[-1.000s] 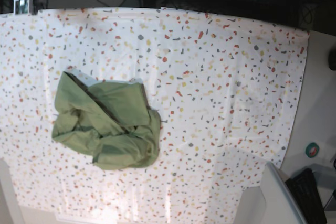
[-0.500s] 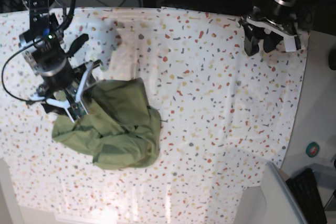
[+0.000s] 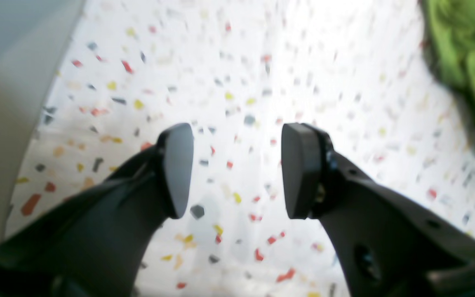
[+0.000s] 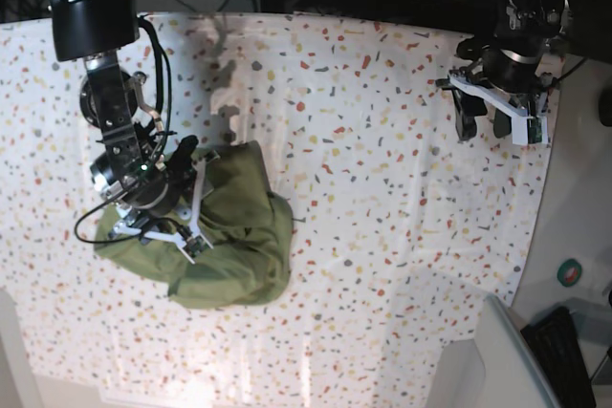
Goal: Layout the t-shirt on the table in an organized manner, then fold the t-shirt properly
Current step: 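Grasp the green t-shirt edge with the right gripper and drag it back, then reach the left gripper into the shirt's middle and grasp a fold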
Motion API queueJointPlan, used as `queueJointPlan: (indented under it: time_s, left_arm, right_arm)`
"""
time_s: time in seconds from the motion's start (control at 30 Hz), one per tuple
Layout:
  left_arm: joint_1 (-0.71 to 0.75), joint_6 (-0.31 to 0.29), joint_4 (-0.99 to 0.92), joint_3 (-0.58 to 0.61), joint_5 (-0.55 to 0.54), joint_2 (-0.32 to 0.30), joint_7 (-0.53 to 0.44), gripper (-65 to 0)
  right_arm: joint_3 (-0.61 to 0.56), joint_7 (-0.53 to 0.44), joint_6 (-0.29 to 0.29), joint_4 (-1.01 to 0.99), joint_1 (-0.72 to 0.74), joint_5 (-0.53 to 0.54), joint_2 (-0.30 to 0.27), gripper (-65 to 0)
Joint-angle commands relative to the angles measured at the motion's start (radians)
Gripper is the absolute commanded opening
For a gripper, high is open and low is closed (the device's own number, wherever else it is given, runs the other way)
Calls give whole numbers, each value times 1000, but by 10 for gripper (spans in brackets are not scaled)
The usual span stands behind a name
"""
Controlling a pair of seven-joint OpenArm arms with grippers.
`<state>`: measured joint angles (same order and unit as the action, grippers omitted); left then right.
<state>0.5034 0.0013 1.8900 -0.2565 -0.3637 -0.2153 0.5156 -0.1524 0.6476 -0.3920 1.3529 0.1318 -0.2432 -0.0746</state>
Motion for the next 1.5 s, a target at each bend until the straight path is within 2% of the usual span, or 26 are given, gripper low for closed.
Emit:
queueJointPlan:
  time_s: [0.0,0.03,0.1,0.13,0.3,0.37,0.47,0.57,0.73,0.87,0.97,1.07,1.23,1.3,1.4,1.47]
  left_arm:
    - [-21,4,15,-7,2,-8,-8,-323]
    - [-36,4,12,-4,5,-8,10,-323]
    - [-61,4,-8,-2,4,-8,16,-324]
    - [-75,4,-19,1,5,-8,16,-324]
    - [-131,4,-85,1,5,-5,16,-332]
    - [-156,4,-122,3,10,-5,16,-398]
    - [-190,4,-169,6,2,-2,16,-540]
    - [-223,4,-209,64,12,3,16,-632]
    - [-305,4,-294,230,12,7,16,-640]
    - [-384,4,-383,371,7,15,15,-648]
    - [-450,6,-439,483,12,72,13,-650]
    - [-538,6,-528,578,12,161,13,-650]
    - [-727,4,-838,690,12,300,10,-650]
    - [-785,4,-950,742,5,347,-41,-650]
    - [-828,4,-1019,889,1,372,-133,-650]
    - [-845,4,-1030,977,-1,372,-157,-650]
  right_arm:
    - [4,-18,5,23,15,3,0,-348]
    - [4,-18,5,36,2,3,0,-407]
    - [24,-15,-3,104,-50,3,-1,-587]
    - [43,-13,-5,145,-79,3,-1,-650]
    - [138,-18,-5,319,-266,3,-1,-650]
    - [169,-19,-5,377,-343,3,-1,-650]
    - [202,-21,-5,437,-430,5,-1,-650]
    - [236,-21,-6,451,-481,5,-14,-650]
    - [291,-21,-6,376,-487,6,-63,-650]
    - [346,-21,-6,322,-508,6,-70,-650]
    - [346,-22,-6,279,-513,6,-70,-650]
    - [342,-68,-6,265,-513,6,-63,-650]
    - [340,-78,-6,265,-508,6,-43,-650]
    - [340,-79,-6,265,-507,6,-43,-650]
    - [340,-78,-6,265,-495,6,-38,-650]
    - [340,-78,-6,265,-493,6,-37,-650]
